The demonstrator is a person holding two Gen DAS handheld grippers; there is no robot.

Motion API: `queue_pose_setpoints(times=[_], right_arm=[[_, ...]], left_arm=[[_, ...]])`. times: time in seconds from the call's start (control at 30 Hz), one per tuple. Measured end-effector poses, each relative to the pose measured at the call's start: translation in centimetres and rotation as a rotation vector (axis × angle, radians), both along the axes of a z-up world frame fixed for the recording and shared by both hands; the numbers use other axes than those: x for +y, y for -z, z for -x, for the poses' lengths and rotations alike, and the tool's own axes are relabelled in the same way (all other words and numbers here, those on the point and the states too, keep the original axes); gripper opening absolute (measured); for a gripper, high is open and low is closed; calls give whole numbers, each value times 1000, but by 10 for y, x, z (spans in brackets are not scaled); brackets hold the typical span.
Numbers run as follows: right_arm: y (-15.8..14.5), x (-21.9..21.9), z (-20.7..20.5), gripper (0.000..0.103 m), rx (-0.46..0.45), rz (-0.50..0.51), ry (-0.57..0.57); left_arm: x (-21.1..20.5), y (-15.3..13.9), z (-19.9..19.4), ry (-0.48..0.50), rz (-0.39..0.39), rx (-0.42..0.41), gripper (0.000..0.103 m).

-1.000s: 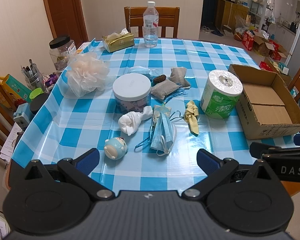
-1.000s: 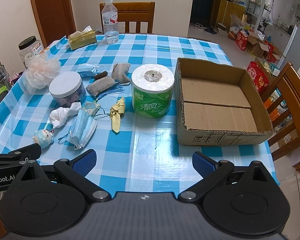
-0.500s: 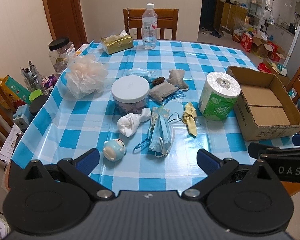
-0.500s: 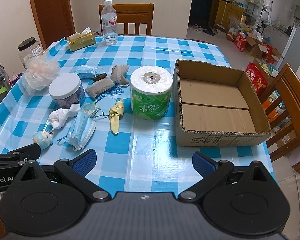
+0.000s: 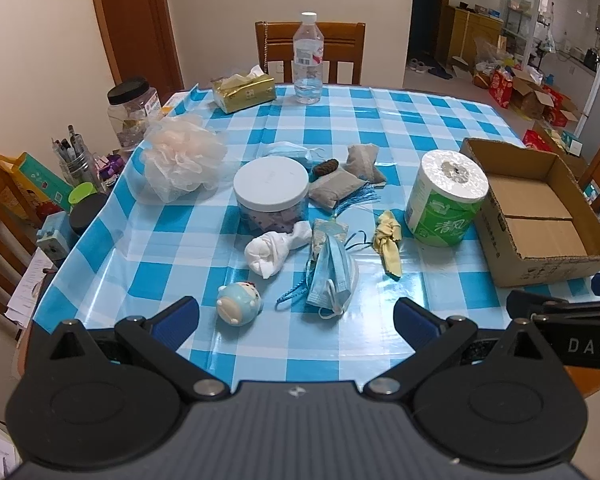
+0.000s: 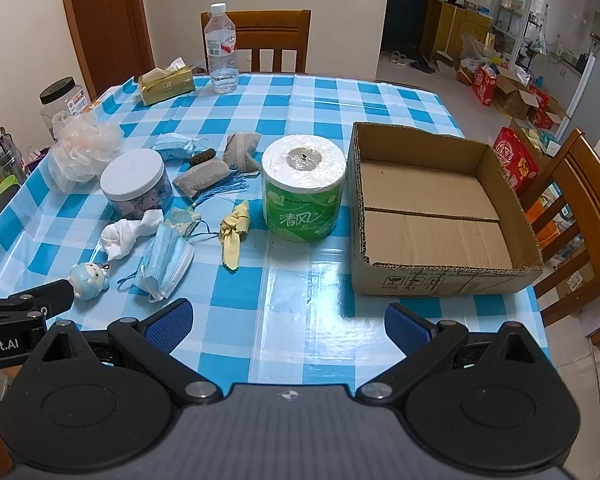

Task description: Organize soft objects

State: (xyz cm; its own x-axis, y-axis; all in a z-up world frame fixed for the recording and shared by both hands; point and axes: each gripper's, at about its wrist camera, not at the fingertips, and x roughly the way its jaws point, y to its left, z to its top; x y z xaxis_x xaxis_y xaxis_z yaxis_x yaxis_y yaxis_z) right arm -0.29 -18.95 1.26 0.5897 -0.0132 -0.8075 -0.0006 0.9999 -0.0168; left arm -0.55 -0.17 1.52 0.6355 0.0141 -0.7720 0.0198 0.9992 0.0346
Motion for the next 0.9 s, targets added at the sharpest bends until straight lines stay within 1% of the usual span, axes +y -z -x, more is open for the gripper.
queue_pose_setpoints(times=[0.27, 0.37, 0.5, 0.7, 0.9], right_arm=[[-3, -4, 4, 103, -12, -7, -25], [-5, -5, 6, 103, -19, -13, -29], [-5, -1, 8, 103, -32, -16, -46], [5, 9, 3, 103, -44, -22, -89], [21, 20, -8, 103, -45, -39, -121]], left_arm=[[-2, -5, 7, 6, -10, -23, 102], [-1, -7, 9, 22, 3, -33, 102], [1, -6, 10, 41, -5, -47, 102], [11, 8, 4, 91, 16, -50, 102], [25, 32, -6, 132, 5, -59, 102]])
